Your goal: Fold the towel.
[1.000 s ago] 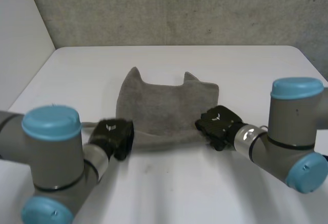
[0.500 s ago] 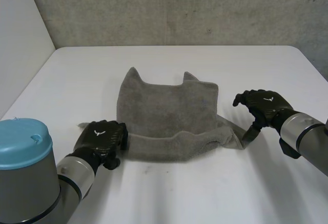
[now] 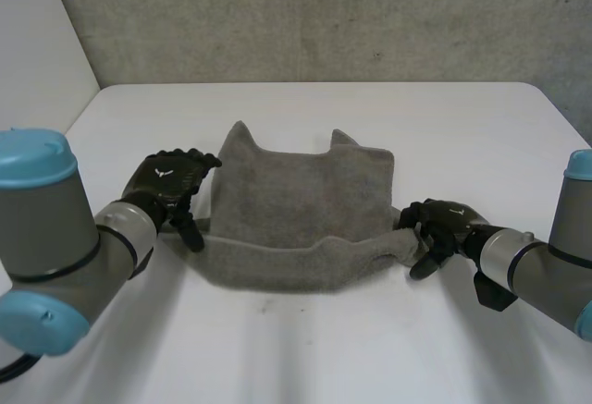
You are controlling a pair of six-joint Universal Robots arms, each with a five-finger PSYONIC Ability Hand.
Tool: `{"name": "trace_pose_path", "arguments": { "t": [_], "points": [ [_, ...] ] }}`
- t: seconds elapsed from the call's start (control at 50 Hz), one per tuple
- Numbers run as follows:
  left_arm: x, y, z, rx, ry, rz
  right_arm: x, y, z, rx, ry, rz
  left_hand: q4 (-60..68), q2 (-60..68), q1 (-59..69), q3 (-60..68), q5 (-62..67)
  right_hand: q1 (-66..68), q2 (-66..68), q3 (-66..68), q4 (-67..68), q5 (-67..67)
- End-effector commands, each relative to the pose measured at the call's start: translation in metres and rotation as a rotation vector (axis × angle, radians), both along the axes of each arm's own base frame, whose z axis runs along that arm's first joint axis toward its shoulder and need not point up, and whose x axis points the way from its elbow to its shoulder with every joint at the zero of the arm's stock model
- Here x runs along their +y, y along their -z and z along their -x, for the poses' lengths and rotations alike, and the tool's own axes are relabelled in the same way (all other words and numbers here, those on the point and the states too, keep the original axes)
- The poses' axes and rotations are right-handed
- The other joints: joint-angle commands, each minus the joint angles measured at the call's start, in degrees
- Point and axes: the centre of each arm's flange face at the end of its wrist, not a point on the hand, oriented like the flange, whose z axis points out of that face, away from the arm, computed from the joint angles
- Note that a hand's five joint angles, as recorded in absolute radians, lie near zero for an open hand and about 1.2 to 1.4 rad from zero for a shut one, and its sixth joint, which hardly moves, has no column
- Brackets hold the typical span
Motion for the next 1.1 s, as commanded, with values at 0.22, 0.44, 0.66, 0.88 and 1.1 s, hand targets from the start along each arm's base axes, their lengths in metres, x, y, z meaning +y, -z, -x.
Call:
{"name": "trace_pose_path", "arguments": {
  "t": [0.22,0.44,0.66,0.88,1.1],
  "points": [
    [-0.016,0.036,-0.014,-0.192,0.019,-0.103,-0.001,0.002,-0.001,0.002,0.001,0.011,18.4,18.2,18.3,18.3,18.6,8.1,8.4,8.2,8.2,7.8],
    [-0.023,0.044,-0.017,-0.19,0.008,-0.097,0.0,0.005,-0.001,0.003,-0.005,0.002,57.1,56.9,57.0,57.0,57.3,38.6,38.8,38.7,38.6,38.2],
    [-0.021,0.0,-0.017,-0.148,-0.007,0.009,-0.009,-0.038,-0.001,-0.027,0.002,0.131,67.0,66.8,66.9,66.9,67.2,46.4,46.7,46.5,46.5,46.1],
    [0.033,-0.189,-0.028,0.165,-0.038,0.493,0.015,-0.23,0.023,-0.125,0.057,0.697,67.0,66.8,66.9,66.9,67.2,46.4,46.7,46.5,46.5,46.1],
    [0.058,-0.226,-0.04,0.264,-0.044,0.561,0.04,-0.315,0.048,-0.016,0.049,0.859,67.0,66.8,66.9,66.9,67.2,46.4,46.7,46.5,46.5,46.1]
  ]
}}
